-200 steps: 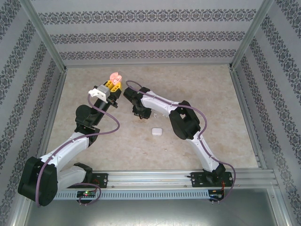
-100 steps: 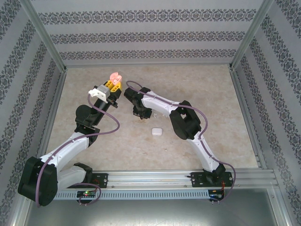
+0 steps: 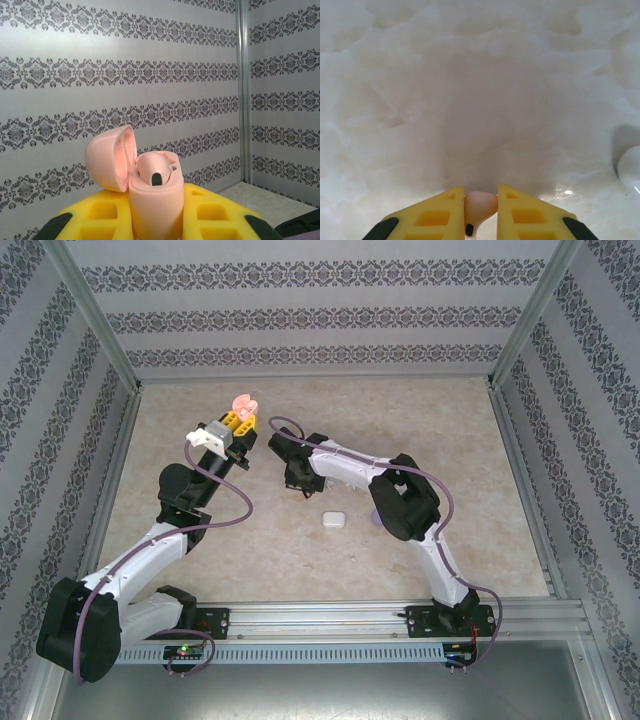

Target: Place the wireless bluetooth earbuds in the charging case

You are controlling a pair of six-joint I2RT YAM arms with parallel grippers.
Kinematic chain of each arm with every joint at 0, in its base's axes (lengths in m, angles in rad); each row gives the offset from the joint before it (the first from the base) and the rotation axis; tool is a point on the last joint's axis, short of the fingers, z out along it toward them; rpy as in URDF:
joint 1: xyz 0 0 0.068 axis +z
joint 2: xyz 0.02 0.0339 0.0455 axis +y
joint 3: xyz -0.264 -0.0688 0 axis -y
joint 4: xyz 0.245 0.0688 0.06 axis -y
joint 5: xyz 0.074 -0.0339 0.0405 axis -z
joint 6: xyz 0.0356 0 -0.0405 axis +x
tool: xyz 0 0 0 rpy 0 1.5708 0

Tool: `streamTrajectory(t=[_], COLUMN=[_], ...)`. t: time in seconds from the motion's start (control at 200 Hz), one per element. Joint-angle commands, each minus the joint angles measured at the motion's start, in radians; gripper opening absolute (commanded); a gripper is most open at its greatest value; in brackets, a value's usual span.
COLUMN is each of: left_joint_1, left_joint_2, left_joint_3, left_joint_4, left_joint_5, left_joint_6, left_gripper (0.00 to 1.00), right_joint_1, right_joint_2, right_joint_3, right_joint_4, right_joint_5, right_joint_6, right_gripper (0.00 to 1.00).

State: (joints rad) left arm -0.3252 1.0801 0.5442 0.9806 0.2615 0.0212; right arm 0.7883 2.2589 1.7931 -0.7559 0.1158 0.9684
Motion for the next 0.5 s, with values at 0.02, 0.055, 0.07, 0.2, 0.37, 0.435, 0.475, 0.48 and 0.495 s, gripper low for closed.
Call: streamTrajectory(t=[0.02, 0.055, 0.07, 0.2, 0.37, 0.435, 0.475, 0.48, 0.495], left_joint_1=[0.01, 0.01, 0.01, 0.01, 0.01, 0.01, 0.01, 0.01, 0.011], left_joint_2=[-0.025, -0.027, -0.027, -0.035, -0.035, -0.034, -0.031, -0.032, -0.032], left_joint_3=[0.003, 0.004, 0.005, 0.011, 0.021, 0.021, 0.021, 0.022, 0.02], left_joint_4=[-0.008, -0.013, -0.015, -0.026, -0.044, -0.049, -0.048, -0.048, -0.047], left_joint_5=[0.027, 0.027, 0.027, 0.035, 0.059, 0.072, 0.074, 0.075, 0.076], left_joint_6=[-0.001, 0.0, 0.0, 0.003, 0.006, 0.005, 0.003, 0.003, 0.001], left_gripper=[0.0, 0.0, 0.0, 0.0, 0.0, 0.0, 0.0, 0.0, 0.0], right_joint_1=[0.011, 0.006, 0.004, -0.016, -0.048, -0.063, -0.068, -0.069, -0.072], right_joint_2=[-0.093, -0.107, -0.114, -0.175, -0.279, -0.32, -0.346, -0.349, -0.359], right_joint_3=[-0.002, -0.002, -0.003, -0.016, -0.06, -0.081, -0.09, -0.092, -0.097], right_joint_4=[0.054, 0.059, 0.062, 0.087, 0.143, 0.164, 0.178, 0.179, 0.184], right_joint_5=[0.034, 0.039, 0.04, 0.042, 0.033, 0.026, 0.022, 0.022, 0.02], right_joint_6=[-0.072, -0.084, -0.089, -0.128, -0.182, -0.203, -0.221, -0.222, -0.229], right_gripper=[0.18, 0.18, 0.18, 0.18, 0.18, 0.18, 0.18, 0.18, 0.18])
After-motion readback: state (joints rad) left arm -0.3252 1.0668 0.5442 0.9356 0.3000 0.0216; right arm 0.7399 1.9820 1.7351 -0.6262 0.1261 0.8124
